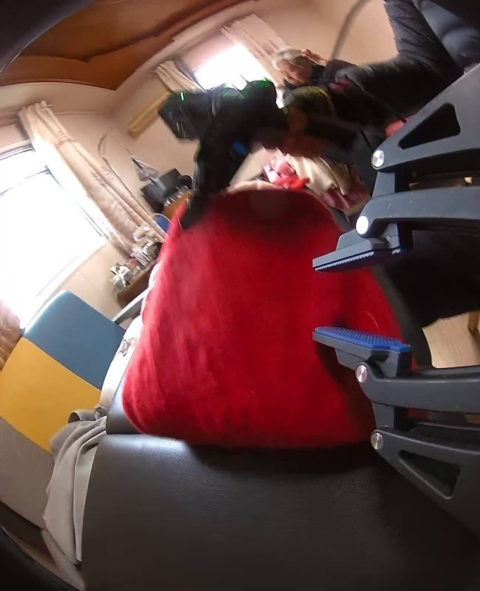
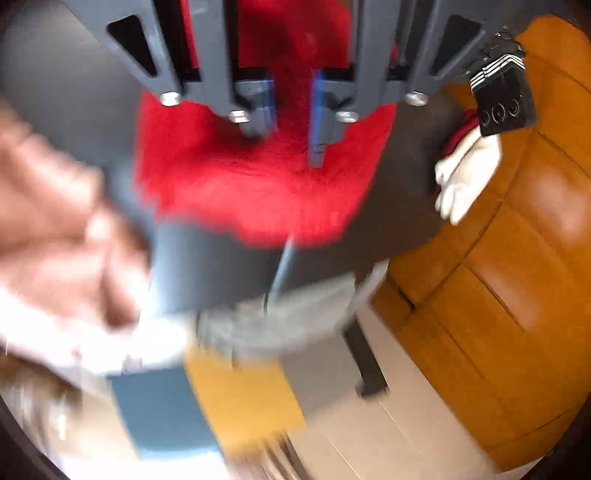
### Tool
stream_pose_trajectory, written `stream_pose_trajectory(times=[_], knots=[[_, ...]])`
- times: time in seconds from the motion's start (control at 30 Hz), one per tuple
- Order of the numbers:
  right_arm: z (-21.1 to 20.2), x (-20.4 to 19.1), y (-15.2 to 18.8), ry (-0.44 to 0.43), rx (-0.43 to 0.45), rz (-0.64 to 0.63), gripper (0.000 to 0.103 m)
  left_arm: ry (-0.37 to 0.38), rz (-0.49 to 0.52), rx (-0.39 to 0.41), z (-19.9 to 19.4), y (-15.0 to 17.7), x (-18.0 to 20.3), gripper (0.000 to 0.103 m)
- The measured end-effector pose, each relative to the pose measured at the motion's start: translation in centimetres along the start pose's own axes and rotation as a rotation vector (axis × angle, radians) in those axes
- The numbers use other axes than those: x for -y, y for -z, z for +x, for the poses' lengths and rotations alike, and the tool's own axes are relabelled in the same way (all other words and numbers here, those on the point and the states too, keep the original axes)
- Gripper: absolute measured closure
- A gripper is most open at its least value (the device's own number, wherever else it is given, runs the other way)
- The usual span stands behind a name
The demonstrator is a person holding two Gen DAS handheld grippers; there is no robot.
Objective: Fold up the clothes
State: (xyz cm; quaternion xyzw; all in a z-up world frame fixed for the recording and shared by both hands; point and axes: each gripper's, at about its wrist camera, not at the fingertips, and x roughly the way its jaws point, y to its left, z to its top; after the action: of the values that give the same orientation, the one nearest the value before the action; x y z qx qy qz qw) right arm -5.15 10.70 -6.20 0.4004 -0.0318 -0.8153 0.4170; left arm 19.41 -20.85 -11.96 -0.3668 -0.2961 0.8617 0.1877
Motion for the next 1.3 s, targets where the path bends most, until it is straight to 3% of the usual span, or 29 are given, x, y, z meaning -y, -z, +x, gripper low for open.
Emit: stream_pose_trajectory(times=[0.1,0.17,0.2,0.27,0.33,0.5,0.53,0.57,0.7,0.77,0.87,0.93,1.07,1.23,1.3], knots=[[1.2,3.6,2.8,0.130,-0.064,0.060,0.092,-0.011,-0.003,-0.026,0.7,0.3,-0.2,0.072],[3.6,6.7,6.2,0.135,-0.136,0.148,0.092,-0.015,0.004,-0.026,0.9,-0.1,0.2,0.072],[4.4,8.1,7.6,0.121,-0.145,0.199,0.092,-0.017,0.007,-0.026,1.0,-0.3,0.4,0.072],[3.9,10.1,8.9,0.028,-0.066,0.315,0.092,-0.026,0.019,-0.013,1.1,-1.1,0.9,0.072],[3.9,10.9,9.3,-0.010,-0.042,0.349,0.092,-0.026,0.035,0.004,1.4,-2.5,1.4,0.072],[3.6,10.5,8.5,0.028,-0.042,0.263,0.088,-0.082,0.111,0.027,4.8,-7.6,3.5,0.072],[3.1,10.1,8.0,0.064,-0.038,0.240,0.081,-0.096,0.124,0.020,5.6,-8.3,3.8,0.072],[2.4,9.4,7.6,0.094,-0.023,0.208,0.073,-0.108,0.141,0.008,6.4,-8.8,4.1,0.072],[-2.2,4.5,6.0,0.108,0.101,0.007,0.072,-0.148,0.173,-0.021,8.9,-10.5,4.4,0.072],[-2.5,2.5,6.7,0.074,0.076,-0.089,0.071,-0.149,0.170,-0.023,9.4,-10.8,4.3,0.072],[-0.3,0.3,9.7,0.084,-0.053,-0.206,0.071,-0.148,0.162,-0.022,10.1,-10.8,4.1,0.072],[0.6,1.1,12.3,0.139,-0.123,-0.225,0.072,-0.131,0.141,-0.046,11.3,-10.2,3.7,0.072],[0.1,4.0,16.0,0.158,-0.057,-0.192,0.072,-0.138,0.131,-0.066,12.8,-9.4,3.5,0.076],[0.4,4.0,15.7,0.139,-0.066,-0.194,0.072,-0.172,0.139,-0.068,14.0,-8.8,3.5,0.078],[-0.1,4.3,14.7,0.101,-0.087,-0.141,0.071,-0.162,0.112,-0.035,11.9,-9.1,3.6,0.077]])
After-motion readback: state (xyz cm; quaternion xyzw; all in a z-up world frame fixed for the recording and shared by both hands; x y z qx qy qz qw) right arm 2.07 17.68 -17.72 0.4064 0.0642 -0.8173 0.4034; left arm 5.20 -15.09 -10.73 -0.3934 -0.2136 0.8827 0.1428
